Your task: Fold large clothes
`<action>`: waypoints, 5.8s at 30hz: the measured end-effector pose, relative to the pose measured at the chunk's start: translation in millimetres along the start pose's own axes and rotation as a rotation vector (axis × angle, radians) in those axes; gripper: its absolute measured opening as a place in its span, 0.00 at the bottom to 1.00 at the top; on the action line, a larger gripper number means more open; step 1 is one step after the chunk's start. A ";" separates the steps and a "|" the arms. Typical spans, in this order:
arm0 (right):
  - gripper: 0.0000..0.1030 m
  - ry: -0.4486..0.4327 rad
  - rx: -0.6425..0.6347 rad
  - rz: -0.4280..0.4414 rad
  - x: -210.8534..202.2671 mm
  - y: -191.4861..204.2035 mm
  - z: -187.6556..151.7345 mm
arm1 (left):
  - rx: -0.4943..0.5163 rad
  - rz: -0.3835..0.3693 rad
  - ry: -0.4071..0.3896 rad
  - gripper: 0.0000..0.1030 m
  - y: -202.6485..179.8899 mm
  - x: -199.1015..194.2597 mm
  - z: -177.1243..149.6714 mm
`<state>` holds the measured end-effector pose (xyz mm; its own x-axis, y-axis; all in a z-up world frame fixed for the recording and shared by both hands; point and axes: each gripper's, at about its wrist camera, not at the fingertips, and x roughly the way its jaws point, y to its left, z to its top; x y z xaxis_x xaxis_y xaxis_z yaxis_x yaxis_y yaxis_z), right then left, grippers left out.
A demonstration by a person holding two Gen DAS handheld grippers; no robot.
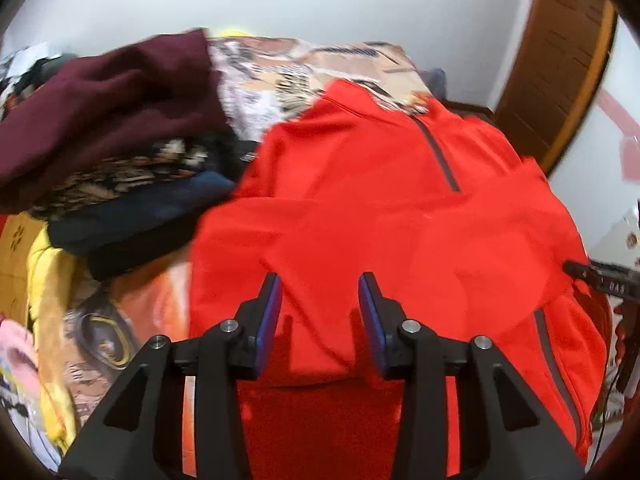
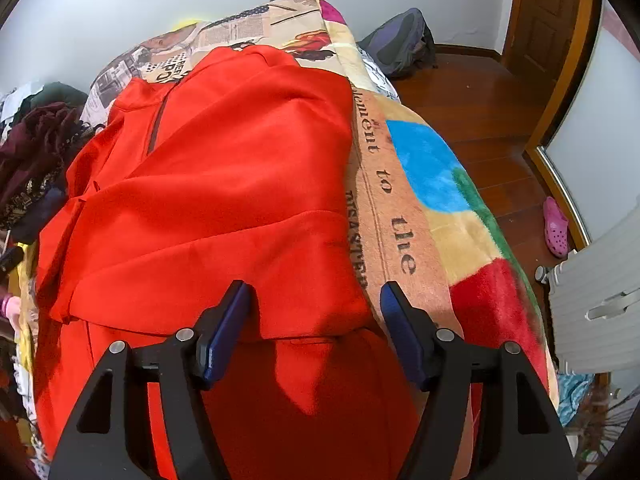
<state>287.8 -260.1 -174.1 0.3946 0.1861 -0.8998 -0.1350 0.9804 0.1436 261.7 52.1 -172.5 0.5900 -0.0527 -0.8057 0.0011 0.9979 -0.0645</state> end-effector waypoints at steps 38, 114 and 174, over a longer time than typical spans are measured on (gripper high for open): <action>0.67 -0.025 -0.003 -0.003 0.6 0.5 -3.6 | -0.184 0.212 0.102 0.42 82.9 9.2 -70.3; 0.06 -0.211 -0.246 0.317 -65.1 74.0 115.3 | 0.123 -0.104 -0.157 0.02 -25.6 -26.5 130.8; 0.68 -0.140 -0.088 -0.112 7.5 10.2 56.8 | -0.289 0.262 0.032 0.74 124.2 64.0 6.8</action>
<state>341.0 -245.0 -155.9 0.5334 0.0898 -0.8411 -0.1597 0.9872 0.0041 305.1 172.9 -228.1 0.5142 0.1970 -0.8348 -0.3767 0.9262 -0.0134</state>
